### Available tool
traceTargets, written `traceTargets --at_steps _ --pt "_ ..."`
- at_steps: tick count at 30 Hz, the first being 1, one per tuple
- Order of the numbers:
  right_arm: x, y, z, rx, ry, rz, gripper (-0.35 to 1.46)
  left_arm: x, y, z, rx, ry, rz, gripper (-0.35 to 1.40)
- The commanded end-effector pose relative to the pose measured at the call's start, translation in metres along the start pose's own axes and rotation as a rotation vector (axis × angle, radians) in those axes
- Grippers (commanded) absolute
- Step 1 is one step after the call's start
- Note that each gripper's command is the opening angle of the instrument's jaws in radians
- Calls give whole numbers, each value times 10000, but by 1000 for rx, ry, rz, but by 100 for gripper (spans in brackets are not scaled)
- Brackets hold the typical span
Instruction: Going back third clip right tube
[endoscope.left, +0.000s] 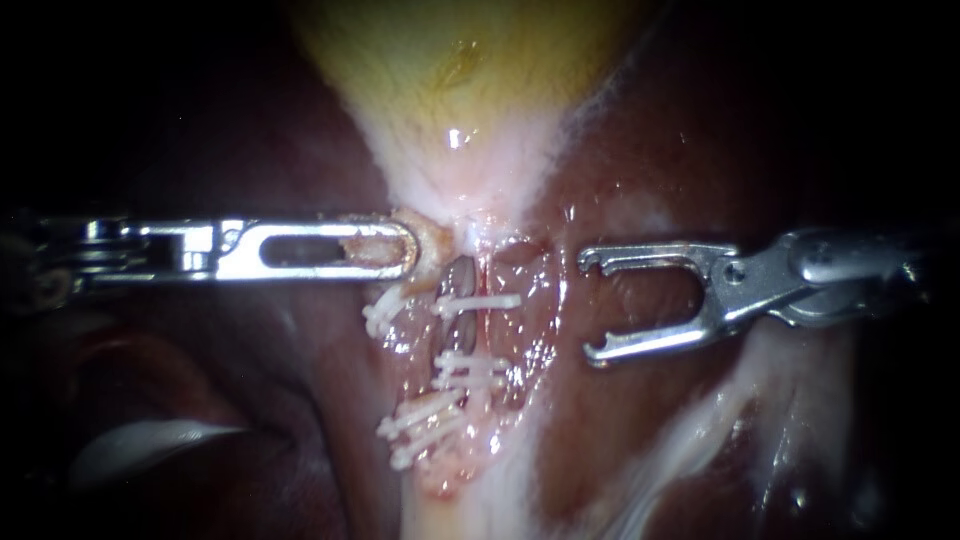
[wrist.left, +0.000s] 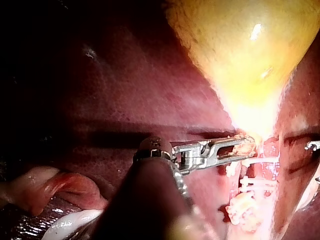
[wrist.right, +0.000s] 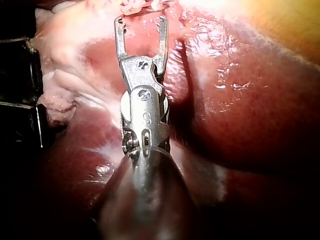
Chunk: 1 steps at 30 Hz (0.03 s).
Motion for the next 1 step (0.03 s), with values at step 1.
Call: traceTargets --at_steps 1 --pt "0 0 0 1 0 0 50 0 0 0 1 0 0 -35"
